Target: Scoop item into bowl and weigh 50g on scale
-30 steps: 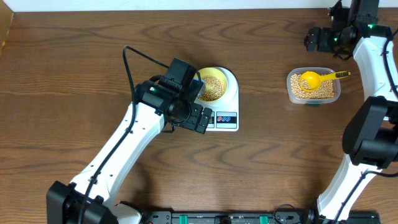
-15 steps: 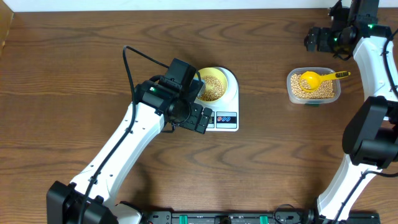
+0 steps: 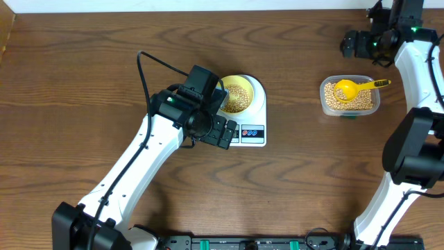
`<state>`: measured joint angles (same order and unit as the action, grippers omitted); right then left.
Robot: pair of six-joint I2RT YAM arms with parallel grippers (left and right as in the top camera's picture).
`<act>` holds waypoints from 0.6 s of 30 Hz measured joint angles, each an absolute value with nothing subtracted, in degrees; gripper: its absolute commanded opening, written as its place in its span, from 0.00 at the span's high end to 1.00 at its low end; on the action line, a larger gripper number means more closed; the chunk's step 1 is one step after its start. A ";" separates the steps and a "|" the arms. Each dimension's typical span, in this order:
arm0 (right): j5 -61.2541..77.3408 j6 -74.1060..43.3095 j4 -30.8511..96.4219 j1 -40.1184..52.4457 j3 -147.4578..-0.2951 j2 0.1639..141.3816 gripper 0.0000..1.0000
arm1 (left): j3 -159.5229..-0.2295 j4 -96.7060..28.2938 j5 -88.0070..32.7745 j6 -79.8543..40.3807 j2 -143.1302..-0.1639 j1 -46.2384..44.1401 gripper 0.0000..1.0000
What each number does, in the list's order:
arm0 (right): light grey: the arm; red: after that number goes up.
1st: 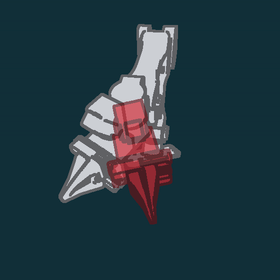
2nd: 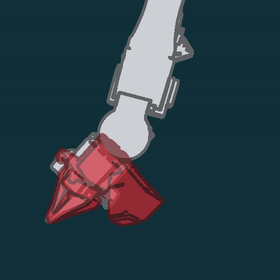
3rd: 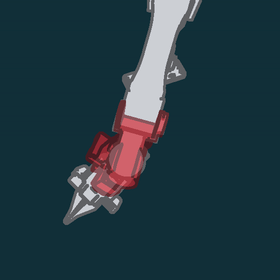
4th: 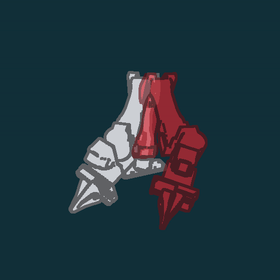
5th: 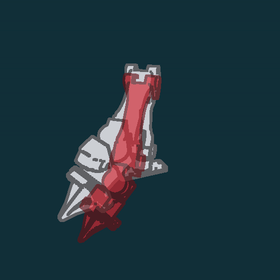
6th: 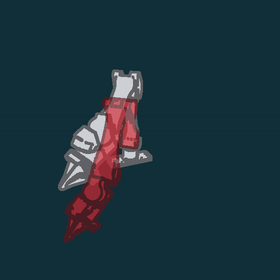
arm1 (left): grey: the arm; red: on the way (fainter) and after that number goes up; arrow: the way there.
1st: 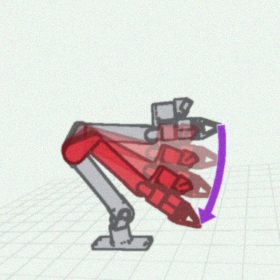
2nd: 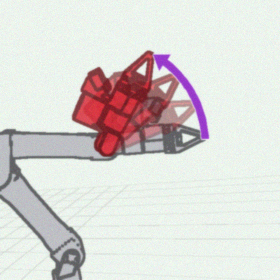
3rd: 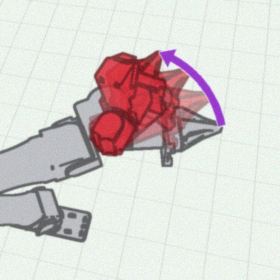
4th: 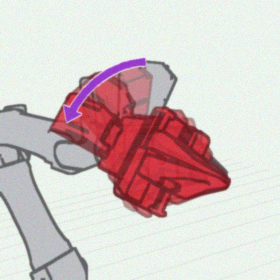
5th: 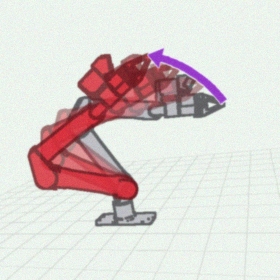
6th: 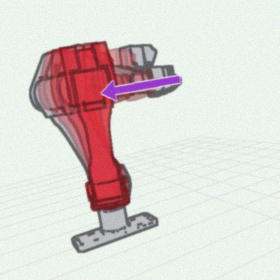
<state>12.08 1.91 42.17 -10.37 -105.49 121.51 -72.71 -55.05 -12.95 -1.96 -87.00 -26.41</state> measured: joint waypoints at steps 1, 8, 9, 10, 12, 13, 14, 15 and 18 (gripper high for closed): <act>12.08 1.91 42.17 -10.66 -105.49 121.51 0.01 | -72.71 -55.05 -12.95 -1.96 -87.02 -26.41 0.02; 12.03 1.91 42.46 -11.97 -105.47 121.51 0.01 | -72.71 -55.05 -12.95 -1.96 -87.00 -26.41 0.02; 12.03 1.91 42.76 -12.10 -105.32 121.51 0.01 | -72.71 -55.02 -12.95 -1.96 -87.00 -26.41 0.02; 12.03 1.91 42.94 -12.23 -105.03 121.51 0.01 | -72.71 -55.02 -12.95 -1.96 -87.02 -26.41 0.02; 12.05 1.91 43.07 -12.45 -103.70 121.51 0.01 | -72.71 -55.02 -12.95 -1.96 -87.00 -26.41 0.02; 12.05 1.91 43.33 -12.58 -102.69 121.51 0.01 | -72.71 -55.02 -12.95 -1.96 -87.02 -26.41 0.02; 12.05 1.91 43.88 -12.75 -101.32 121.51 0.01 | -72.71 -55.02 -12.95 -1.96 -87.00 -26.41 0.02; 12.08 1.91 44.38 -12.97 -100.14 121.51 0.01 | -72.71 -55.02 -12.95 -1.96 -87.00 -26.41 0.02; 13.43 0.99 46.76 -14.24 -96.44 121.51 0.01 | -72.71 -55.02 -12.93 -1.96 -87.00 -26.41 0.02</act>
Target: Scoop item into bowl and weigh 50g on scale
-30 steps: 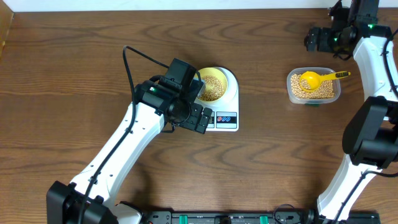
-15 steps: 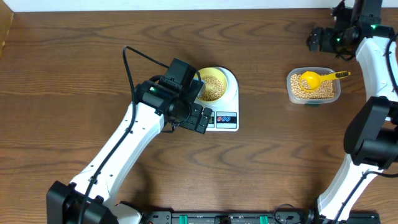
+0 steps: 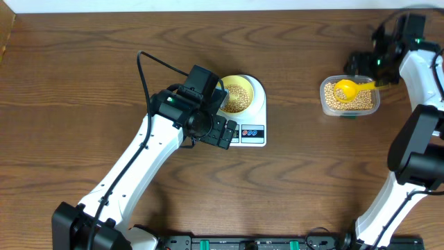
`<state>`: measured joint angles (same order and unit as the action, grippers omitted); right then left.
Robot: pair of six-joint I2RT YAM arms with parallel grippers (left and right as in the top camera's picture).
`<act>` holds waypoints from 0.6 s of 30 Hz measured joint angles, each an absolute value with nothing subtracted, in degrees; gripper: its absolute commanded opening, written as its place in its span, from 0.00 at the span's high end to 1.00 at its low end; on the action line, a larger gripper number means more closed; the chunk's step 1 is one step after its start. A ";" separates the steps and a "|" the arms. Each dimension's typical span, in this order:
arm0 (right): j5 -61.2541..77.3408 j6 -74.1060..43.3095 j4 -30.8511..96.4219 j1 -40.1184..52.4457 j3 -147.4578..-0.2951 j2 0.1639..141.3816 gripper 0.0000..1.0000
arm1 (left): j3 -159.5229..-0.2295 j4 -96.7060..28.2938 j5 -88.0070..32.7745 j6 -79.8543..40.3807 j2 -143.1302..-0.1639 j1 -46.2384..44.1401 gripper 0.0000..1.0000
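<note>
A yellow bowl holding beans sits on the white scale at the table's middle. My left gripper rests over the scale's left front corner, beside the bowl; whether its fingers are apart cannot be made out from above. At the right, a clear container of beans holds a yellow scoop, its handle pointing right. My right gripper hovers just behind the container and looks open and empty, apart from the scoop.
The left arm stretches diagonally from the front left to the scale. The right arm runs along the right edge. Bare wooden table lies between the scale and the container.
My right gripper has moved nearer, from the far right corner to just behind the bean container. The left arm, bowl, scale and scoop are unchanged.
</note>
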<state>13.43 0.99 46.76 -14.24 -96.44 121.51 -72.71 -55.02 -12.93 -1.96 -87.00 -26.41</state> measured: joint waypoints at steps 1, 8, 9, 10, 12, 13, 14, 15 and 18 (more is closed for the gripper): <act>13.85 0.60 47.40 -14.63 -96.42 121.45 0.01 | -72.71 -55.02 -12.95 -1.96 -87.00 -26.41 0.02; 17.50 -0.49 51.37 -16.36 -93.69 120.16 0.01 | -72.71 -55.05 -12.95 -1.96 -87.02 -26.41 0.02; 17.74 -0.38 51.40 -16.60 -93.32 119.96 0.01 | -72.71 -55.02 -12.95 -1.96 -87.02 -26.41 0.02; 18.11 -0.36 51.48 -16.84 -92.71 119.77 0.01 | -72.71 -55.02 -12.95 -1.96 -87.00 -26.41 0.02; 18.72 -0.36 51.33 -17.12 -92.12 119.55 0.01 | -72.71 -55.02 -12.95 -1.96 -87.00 -26.41 0.02; 18.74 -0.38 51.24 -17.15 -91.85 119.42 0.01 | -72.71 -55.05 -12.95 -1.96 -87.00 -26.41 0.02; 18.72 -0.38 51.18 -17.19 -91.77 119.35 0.01 | -72.71 -55.05 -12.95 -1.96 -87.00 -26.41 0.02; 18.72 -0.40 51.16 -17.19 -91.68 119.28 0.01 | -72.71 -55.02 -12.95 -1.96 -87.02 -26.41 0.02; 19.07 -0.36 51.18 -17.43 -91.48 119.22 0.01 | -72.71 -55.05 -12.95 -1.96 -87.00 -26.41 0.02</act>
